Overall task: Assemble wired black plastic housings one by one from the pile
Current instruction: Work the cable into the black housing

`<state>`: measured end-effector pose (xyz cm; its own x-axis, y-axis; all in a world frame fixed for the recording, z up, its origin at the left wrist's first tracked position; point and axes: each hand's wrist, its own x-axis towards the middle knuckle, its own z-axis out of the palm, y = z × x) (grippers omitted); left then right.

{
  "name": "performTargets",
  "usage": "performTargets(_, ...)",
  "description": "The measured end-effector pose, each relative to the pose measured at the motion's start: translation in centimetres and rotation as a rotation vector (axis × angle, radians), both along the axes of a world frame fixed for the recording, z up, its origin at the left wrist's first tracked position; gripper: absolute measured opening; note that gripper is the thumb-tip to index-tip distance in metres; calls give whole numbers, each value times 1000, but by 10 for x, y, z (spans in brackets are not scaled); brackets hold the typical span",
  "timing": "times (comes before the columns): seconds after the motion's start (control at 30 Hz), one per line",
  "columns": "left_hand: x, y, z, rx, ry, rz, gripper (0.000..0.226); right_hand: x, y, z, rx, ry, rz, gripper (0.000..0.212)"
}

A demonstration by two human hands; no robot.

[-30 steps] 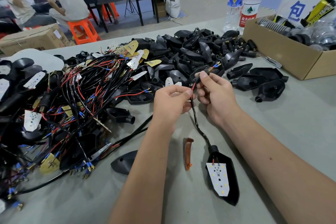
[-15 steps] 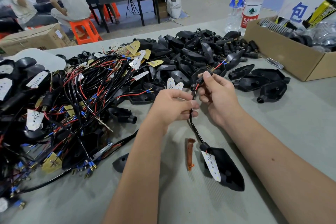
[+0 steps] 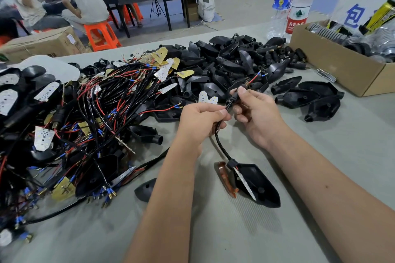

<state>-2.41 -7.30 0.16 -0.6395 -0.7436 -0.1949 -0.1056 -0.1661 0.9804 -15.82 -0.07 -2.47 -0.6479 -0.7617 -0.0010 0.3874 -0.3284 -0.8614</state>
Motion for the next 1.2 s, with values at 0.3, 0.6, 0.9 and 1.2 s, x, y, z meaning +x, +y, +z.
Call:
performTargets(0.3,-1,-1,1,122,42,-35,11,4,5,4,-1,43,45,21)
performTargets(0.6,2,-10,-2,128,94,-49,22,7,5,2,8,172,138,23)
performTargets(0.9,-6,-2,-9,4,218,160,16,13,5,5,39,180,148,18)
performTargets(1.2,4,-7,8,-338,156,162,24,19,1,-3,39,500,332,18)
